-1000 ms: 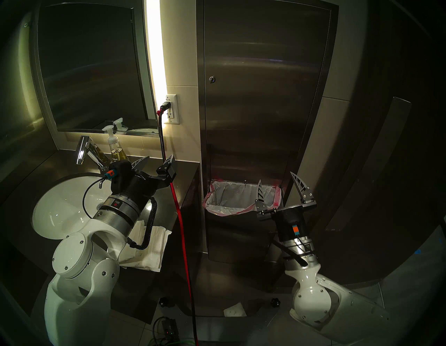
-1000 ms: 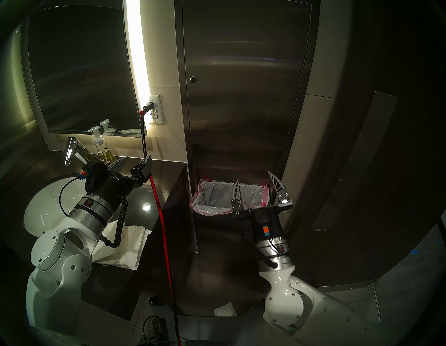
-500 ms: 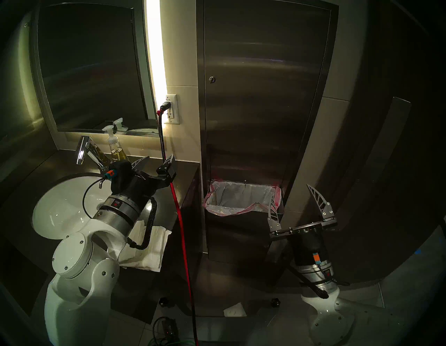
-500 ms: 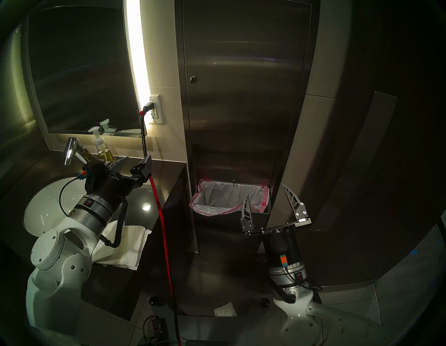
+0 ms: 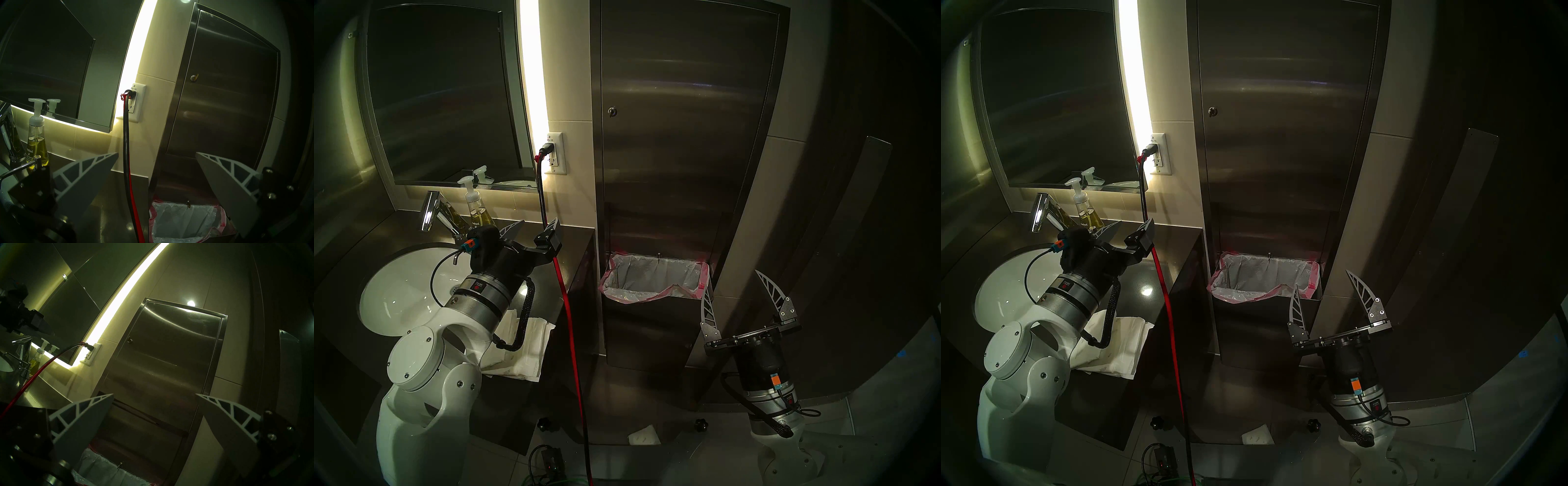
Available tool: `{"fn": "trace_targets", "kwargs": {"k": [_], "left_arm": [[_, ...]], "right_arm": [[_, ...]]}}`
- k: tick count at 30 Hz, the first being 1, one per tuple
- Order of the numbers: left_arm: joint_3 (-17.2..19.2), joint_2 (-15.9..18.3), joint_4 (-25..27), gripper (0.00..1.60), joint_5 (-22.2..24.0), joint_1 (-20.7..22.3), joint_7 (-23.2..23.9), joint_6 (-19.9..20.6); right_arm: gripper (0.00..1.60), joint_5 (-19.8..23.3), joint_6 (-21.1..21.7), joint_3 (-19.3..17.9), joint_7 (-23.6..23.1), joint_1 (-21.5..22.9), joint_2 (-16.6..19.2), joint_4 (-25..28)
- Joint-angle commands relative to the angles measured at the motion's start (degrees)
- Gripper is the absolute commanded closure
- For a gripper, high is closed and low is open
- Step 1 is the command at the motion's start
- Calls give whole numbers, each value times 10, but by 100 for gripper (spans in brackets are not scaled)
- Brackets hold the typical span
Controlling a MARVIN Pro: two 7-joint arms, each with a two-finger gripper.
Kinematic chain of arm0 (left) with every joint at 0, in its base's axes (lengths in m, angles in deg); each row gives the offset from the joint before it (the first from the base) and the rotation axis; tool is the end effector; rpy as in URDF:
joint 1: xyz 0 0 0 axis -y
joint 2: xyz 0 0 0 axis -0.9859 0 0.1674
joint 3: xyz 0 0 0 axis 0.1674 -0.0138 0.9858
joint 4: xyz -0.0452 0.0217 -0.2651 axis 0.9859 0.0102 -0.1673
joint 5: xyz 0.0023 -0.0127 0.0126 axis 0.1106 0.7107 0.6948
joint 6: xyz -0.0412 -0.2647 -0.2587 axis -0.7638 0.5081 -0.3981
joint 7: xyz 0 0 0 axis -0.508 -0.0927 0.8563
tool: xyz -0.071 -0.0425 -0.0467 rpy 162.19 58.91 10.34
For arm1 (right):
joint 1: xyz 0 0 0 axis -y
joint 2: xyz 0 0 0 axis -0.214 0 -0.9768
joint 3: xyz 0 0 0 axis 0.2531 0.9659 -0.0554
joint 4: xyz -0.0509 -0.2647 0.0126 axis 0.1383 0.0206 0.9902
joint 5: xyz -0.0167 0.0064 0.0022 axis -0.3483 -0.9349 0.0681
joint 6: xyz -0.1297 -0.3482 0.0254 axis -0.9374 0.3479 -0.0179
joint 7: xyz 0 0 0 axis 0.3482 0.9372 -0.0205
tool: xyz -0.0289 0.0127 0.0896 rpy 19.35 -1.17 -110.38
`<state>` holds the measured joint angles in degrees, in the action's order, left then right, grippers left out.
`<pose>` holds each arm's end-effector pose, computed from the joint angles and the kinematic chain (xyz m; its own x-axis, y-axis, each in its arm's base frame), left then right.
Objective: Twist key and close towel dispenser
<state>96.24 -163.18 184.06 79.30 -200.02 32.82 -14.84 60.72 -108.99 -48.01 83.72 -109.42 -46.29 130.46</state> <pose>0.3374 0.0149 -0.1253 -0.0406 0.2435 0.9690 -0.2092 -0.9504 0.2301 0.1980 0.0638 -0.2787 -0.4769 0.3159 0.8202 0.0360 -0.9254 0.3773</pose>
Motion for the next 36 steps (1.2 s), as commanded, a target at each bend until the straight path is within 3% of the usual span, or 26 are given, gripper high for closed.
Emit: {"fn": "trace_targets", "kwargs": {"k": [1,6,8,15,23,29,36], "left_arm": [[0,0,7,0,1,3,1,0],[23,25,2,0,-18,29,19,-17],[31,52,2,0,-42,46,33,-20],[12,106,-6,0,-87,85,81,-14],[-24,119,-20,0,-79,138,111,-9],[-32,127,-25,0,-68,168,119,-3],[-41,124,-25,0,-50,210,107,25]], "right_arm": [[0,-5,0,-4,4,-4,8,9],[0,-5,0,-4,4,-4,8,8],[0,-5,-1,-4,3,-5,8,8],[0,-5,-1,-5,3,-5,8,8],[0,-5,-1,-6,3,-6,8,8],[0,-5,-2,-6,3,-6,8,8],[0,-4,-2,-6,3,-6,8,8]]}}
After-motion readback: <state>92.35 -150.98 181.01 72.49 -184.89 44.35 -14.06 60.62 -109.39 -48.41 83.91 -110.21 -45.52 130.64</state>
